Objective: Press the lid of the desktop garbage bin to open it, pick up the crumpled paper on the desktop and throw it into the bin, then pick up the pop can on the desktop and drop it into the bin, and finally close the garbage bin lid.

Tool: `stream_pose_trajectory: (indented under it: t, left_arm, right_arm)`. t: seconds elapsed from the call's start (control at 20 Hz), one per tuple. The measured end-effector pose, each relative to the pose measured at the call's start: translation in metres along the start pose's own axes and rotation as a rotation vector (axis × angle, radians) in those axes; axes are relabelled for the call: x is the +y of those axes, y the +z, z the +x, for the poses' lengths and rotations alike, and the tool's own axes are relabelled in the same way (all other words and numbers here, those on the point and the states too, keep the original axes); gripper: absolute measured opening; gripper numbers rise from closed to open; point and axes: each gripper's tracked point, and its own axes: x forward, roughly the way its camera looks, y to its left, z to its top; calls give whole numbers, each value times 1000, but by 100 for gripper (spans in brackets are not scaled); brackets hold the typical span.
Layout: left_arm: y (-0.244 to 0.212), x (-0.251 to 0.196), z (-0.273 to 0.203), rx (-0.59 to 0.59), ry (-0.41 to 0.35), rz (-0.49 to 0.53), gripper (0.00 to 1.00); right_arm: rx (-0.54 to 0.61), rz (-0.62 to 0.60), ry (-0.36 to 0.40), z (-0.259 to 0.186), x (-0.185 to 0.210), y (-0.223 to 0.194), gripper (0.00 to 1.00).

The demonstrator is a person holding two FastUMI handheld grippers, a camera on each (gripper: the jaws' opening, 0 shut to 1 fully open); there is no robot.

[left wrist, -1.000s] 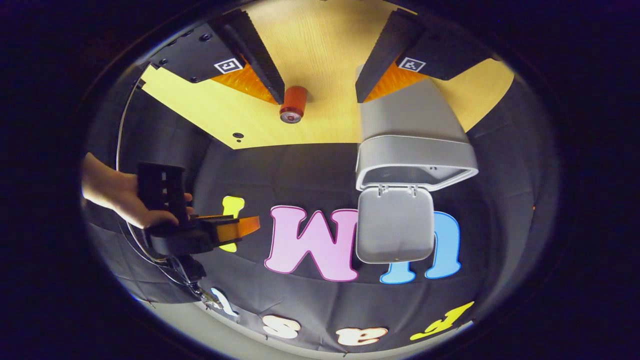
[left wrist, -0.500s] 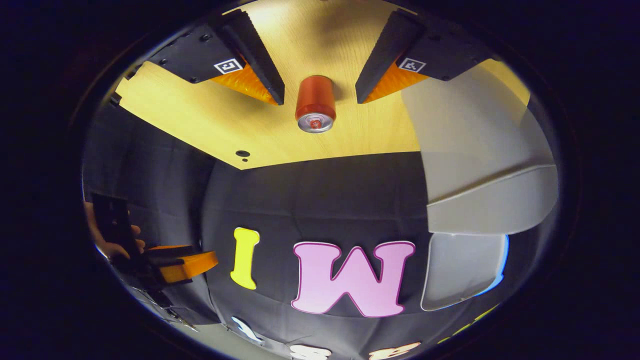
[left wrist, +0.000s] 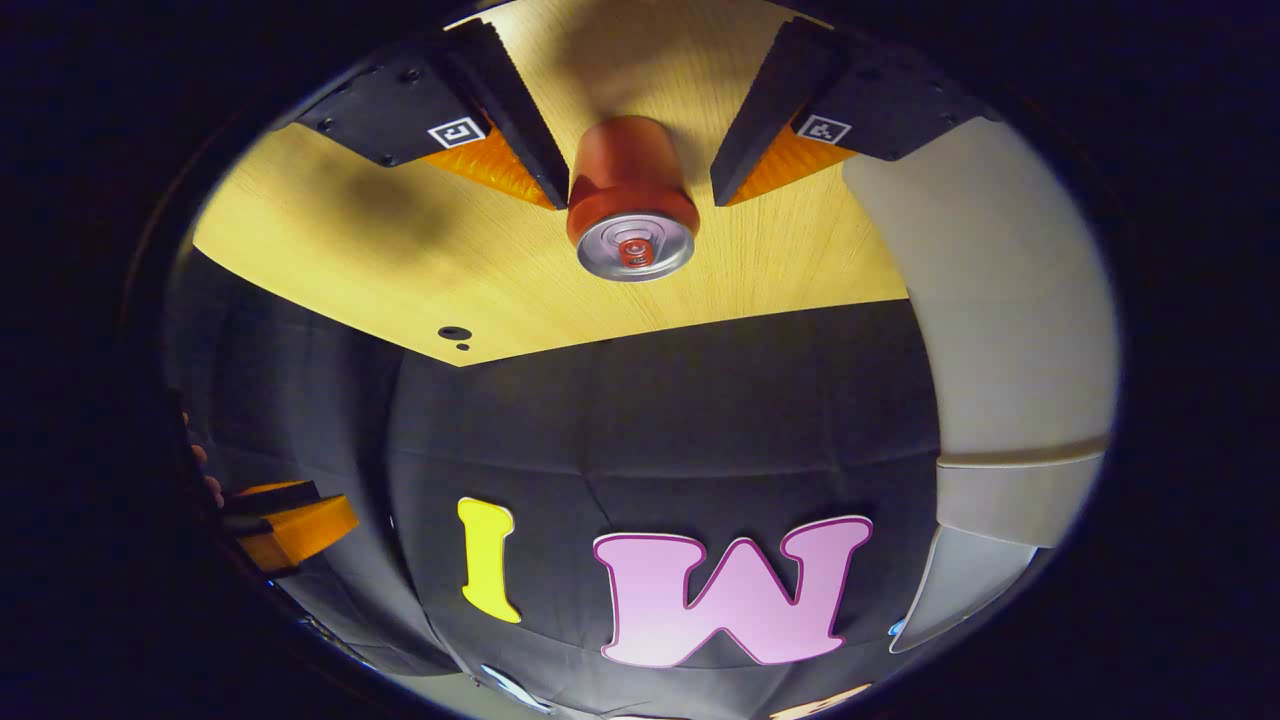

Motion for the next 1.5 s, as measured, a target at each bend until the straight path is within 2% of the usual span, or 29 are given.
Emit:
stream_pose_trajectory:
  t: [0.3, 0.4, 0.55, 0.75, 1.0, 1.2, 1.35, 1.5]
  left_arm:
    - [2, -1, 12, 8, -13, -27, 97]
    - [6, -2, 9, 14, -17, -30, 89]
    - [25, -3, -6, -3, -16, 3, 88]
    - [93, -9, -47, -75, -28, 28, 88]
    - [199, -2, -95, -197, -22, 37, 88]
    - [273, 47, -137, -308, 65, 67, 88]
    - [290, 94, -161, -334, 131, 58, 88]
    - [287, 153, -173, -328, 222, 37, 87]
  right_arm:
    - [-2, -30, 8, -1, 0, -3, 97]
    - [-6, -30, 7, -2, 2, -2, 98]
    - [-7, -29, 8, -7, 5, 1, 97]
    - [-13, -14, 12, -21, 13, 8, 97]
    - [-26, 9, 28, -49, 30, 20, 97]
    - [-40, 24, 30, -69, 37, 31, 97]
    - [-49, 38, 29, -82, 41, 36, 97]
    - [-61, 22, 10, -96, 42, 38, 97]
